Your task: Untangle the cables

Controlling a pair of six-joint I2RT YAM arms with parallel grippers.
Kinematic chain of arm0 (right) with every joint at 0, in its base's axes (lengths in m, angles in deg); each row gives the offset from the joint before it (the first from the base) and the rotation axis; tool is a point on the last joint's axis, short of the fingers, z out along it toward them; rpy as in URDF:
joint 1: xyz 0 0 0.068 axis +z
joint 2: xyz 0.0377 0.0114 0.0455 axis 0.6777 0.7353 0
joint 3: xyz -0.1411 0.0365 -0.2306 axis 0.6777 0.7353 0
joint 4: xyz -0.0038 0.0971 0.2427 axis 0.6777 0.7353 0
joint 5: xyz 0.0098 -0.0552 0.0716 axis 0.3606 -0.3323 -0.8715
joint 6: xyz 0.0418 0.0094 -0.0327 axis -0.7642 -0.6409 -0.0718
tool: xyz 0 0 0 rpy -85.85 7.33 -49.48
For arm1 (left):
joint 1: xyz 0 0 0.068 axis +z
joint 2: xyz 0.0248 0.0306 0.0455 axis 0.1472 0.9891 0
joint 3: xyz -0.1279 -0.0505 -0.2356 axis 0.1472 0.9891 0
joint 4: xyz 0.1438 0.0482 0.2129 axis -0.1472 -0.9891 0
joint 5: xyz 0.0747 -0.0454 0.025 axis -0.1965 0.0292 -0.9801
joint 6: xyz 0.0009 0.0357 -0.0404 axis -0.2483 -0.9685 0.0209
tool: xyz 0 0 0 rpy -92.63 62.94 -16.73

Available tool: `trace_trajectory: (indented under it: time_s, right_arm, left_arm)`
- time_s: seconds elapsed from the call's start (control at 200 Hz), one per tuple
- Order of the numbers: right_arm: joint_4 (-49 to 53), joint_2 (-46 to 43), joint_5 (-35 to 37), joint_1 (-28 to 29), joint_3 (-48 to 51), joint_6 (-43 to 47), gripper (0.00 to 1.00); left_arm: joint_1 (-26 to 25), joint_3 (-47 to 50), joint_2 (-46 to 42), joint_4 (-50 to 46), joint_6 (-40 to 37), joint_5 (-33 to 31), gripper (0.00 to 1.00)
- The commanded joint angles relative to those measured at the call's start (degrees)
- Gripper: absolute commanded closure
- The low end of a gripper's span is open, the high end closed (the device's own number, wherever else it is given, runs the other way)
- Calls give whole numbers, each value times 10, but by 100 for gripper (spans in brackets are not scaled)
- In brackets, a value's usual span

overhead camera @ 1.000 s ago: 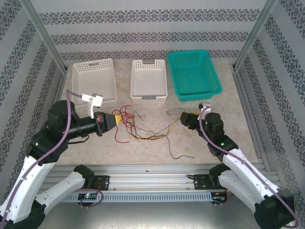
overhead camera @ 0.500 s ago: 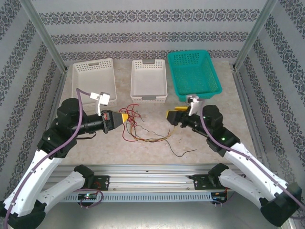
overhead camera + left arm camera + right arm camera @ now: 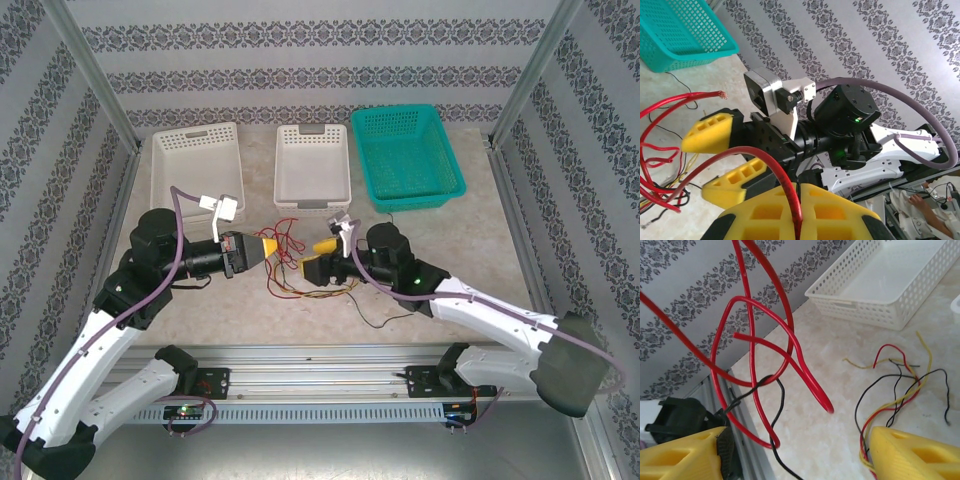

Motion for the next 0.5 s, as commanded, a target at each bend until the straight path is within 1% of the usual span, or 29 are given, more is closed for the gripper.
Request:
trace_trajectory:
  time_s: [0.0,0.175,0.33,0.38,0.435,0.495]
  right_arm:
    - [-48,28,5,6,-23,20,29]
    - [-79,48,26,10,-23,20,33]
    - [-89,59,43,12,-27,25,43]
    - [-91,64,46,12,-29,26,50]
    - [-92,68,52,12,-31,24,55]
    - [-98,70,56,11,-31,24,57]
  left_arm:
    - [5,9,-8,61,21,22,100]
    - [6,19,-6,78,31,31,100]
    - [5,26,-10,81,32,36,100]
    - [5,27,-11,82,34,37,100]
    - [5,29,-12,83,36,39,100]
    - [5,31,-12,83,36,40,100]
